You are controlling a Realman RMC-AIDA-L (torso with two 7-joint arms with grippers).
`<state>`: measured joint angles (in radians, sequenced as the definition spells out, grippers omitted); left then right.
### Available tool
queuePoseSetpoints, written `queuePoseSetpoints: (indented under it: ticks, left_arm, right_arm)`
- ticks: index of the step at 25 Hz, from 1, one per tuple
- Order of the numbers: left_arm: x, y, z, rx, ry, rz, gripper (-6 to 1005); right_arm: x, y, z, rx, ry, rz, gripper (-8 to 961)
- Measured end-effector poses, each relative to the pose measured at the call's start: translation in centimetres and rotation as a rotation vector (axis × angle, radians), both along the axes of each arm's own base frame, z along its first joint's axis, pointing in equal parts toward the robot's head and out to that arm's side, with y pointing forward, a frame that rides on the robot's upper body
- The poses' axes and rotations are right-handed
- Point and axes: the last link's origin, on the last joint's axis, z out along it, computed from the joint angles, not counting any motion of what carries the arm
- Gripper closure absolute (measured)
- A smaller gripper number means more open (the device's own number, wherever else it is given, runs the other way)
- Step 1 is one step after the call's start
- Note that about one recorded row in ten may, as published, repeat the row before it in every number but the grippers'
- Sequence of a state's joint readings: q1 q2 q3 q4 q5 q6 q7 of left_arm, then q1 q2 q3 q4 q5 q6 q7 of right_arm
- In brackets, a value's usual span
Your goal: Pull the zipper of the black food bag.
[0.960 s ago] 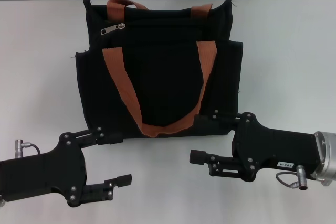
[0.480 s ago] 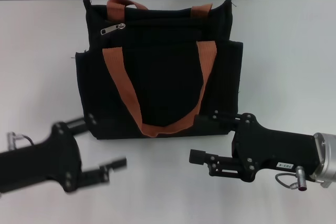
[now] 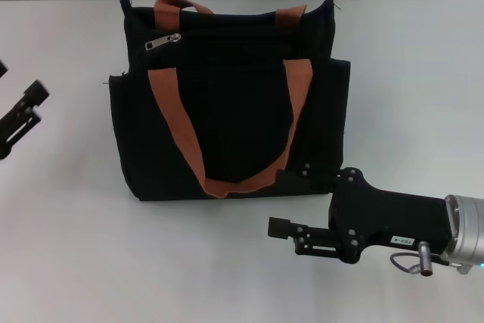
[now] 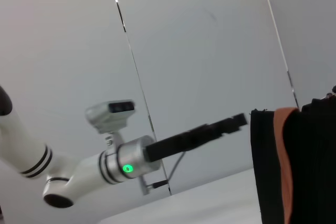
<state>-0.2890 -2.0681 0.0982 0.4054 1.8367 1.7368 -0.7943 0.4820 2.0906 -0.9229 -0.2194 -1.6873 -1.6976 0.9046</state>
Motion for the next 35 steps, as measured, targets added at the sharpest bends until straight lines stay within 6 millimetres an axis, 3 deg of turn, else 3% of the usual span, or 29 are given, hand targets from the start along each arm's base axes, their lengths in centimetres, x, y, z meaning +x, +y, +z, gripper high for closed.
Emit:
queuePoseSetpoints:
  ticks: [8,13,26,35]
  left_arm:
    - [1.1,3.9,-3.2,-0.156,0.138,0.008,263]
    - [2.2,4.7,-4.7,-0.230,0.183,-0.043,264]
    - [4.5,6.6,-5.7,-0.221,0.135,-0.089,266]
    - [5.0,7.5,-4.7,-0.133,0.053,-0.072,267]
  right_arm:
    - [-0.3,0.2,-0.4,-0.012,-0.006,0.003,246]
    - [-0.3,0.4,-0.4,-0.005,-0.011,0.001,246]
    - [-0.3,0.9,-0.6,0.006,-0.024,-0.011,246]
    - [-0.1,0.9,-0.8,0.012,-0.034,-0.026,246]
